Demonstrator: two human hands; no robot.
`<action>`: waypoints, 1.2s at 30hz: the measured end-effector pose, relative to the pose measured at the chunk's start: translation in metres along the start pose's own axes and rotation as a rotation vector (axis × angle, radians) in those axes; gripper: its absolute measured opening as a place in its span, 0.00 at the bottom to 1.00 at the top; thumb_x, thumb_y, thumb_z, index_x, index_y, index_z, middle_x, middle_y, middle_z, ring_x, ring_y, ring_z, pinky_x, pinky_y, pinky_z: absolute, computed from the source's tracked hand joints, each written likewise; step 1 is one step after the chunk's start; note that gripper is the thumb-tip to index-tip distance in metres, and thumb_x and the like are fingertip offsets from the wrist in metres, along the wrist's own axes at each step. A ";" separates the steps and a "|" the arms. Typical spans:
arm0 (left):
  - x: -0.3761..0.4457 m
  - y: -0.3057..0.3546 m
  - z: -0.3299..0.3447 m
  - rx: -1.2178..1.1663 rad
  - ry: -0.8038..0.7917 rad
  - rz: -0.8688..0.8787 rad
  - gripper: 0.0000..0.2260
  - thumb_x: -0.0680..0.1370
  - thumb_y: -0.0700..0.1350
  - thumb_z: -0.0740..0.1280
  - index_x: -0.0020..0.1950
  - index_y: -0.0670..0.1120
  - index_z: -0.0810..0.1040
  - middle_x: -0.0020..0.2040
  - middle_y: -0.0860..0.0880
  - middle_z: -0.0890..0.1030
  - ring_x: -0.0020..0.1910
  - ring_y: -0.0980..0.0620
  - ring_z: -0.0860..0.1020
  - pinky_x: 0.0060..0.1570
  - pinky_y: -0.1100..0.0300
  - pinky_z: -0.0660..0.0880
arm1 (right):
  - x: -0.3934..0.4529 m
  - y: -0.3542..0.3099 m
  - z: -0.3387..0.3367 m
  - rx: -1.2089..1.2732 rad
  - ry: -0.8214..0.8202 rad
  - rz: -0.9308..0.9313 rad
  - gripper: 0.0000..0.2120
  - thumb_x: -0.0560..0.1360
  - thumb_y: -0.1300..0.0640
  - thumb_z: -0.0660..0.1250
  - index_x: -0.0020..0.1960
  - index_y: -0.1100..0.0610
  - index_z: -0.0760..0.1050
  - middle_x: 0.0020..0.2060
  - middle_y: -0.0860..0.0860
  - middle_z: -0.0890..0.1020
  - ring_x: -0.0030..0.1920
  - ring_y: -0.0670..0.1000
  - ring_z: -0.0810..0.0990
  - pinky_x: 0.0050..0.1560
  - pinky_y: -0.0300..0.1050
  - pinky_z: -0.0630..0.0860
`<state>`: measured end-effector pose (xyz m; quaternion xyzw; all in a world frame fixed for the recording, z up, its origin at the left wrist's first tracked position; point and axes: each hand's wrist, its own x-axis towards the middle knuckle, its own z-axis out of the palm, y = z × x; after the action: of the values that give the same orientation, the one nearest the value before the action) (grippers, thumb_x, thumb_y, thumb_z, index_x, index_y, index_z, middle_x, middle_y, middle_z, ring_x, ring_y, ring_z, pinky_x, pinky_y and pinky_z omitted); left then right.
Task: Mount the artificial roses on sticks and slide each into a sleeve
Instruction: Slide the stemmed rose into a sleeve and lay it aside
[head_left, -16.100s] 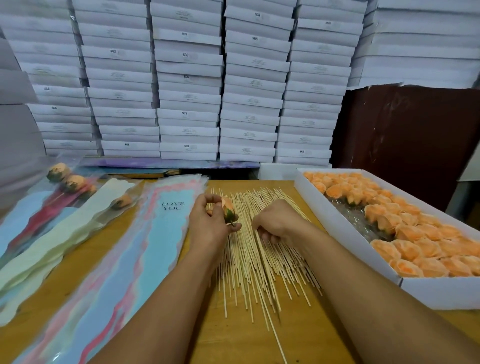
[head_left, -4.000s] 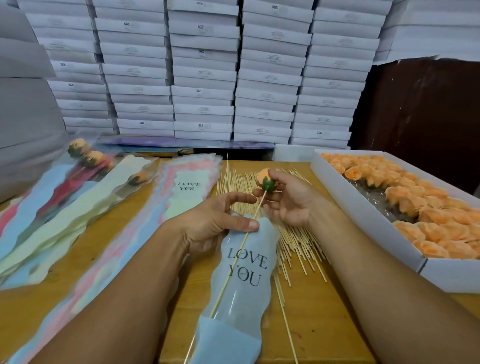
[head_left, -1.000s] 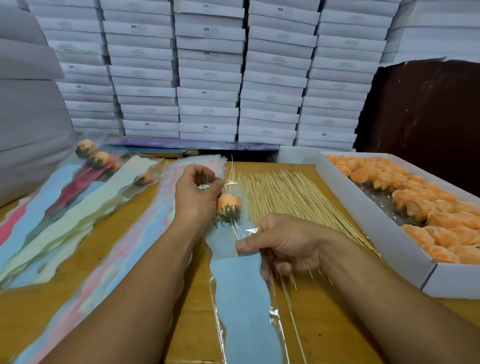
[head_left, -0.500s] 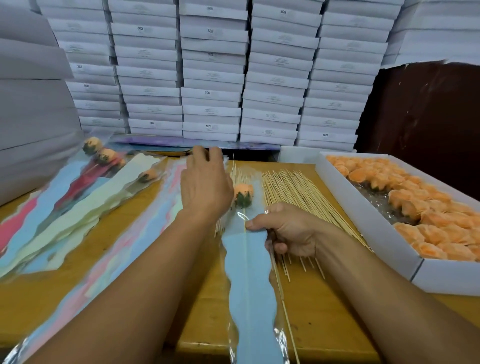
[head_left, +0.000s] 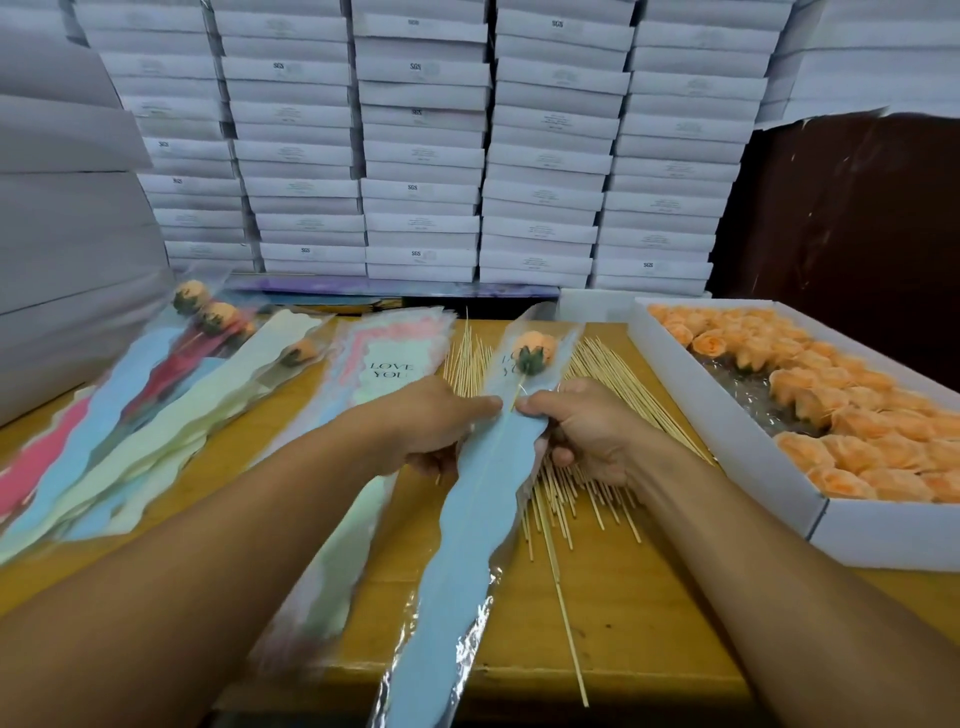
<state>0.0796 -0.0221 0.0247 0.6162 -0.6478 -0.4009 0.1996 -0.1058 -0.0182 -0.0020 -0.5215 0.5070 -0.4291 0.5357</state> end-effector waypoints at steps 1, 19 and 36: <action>-0.004 -0.005 -0.001 -0.111 -0.093 -0.030 0.19 0.79 0.57 0.68 0.48 0.39 0.79 0.33 0.44 0.79 0.26 0.49 0.75 0.25 0.62 0.70 | 0.000 0.000 -0.001 -0.004 0.010 -0.006 0.07 0.80 0.62 0.67 0.52 0.67 0.78 0.34 0.58 0.84 0.24 0.47 0.76 0.18 0.36 0.66; 0.007 -0.009 -0.016 -0.690 0.099 0.242 0.07 0.79 0.37 0.68 0.46 0.34 0.81 0.46 0.34 0.83 0.38 0.42 0.81 0.42 0.53 0.78 | -0.031 -0.004 0.028 -0.162 -0.782 0.142 0.08 0.77 0.59 0.68 0.49 0.65 0.78 0.39 0.56 0.85 0.30 0.46 0.83 0.21 0.33 0.71; 0.037 -0.089 -0.148 -0.256 0.367 0.074 0.11 0.78 0.38 0.70 0.49 0.29 0.78 0.49 0.29 0.82 0.44 0.38 0.80 0.57 0.37 0.76 | -0.027 -0.003 0.033 -0.055 -0.632 0.105 0.10 0.80 0.57 0.68 0.58 0.62 0.81 0.42 0.59 0.85 0.30 0.48 0.81 0.21 0.33 0.70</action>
<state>0.2419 -0.0913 0.0368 0.6245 -0.5667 -0.3531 0.4052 -0.0758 0.0124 0.0017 -0.6162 0.3533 -0.2038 0.6737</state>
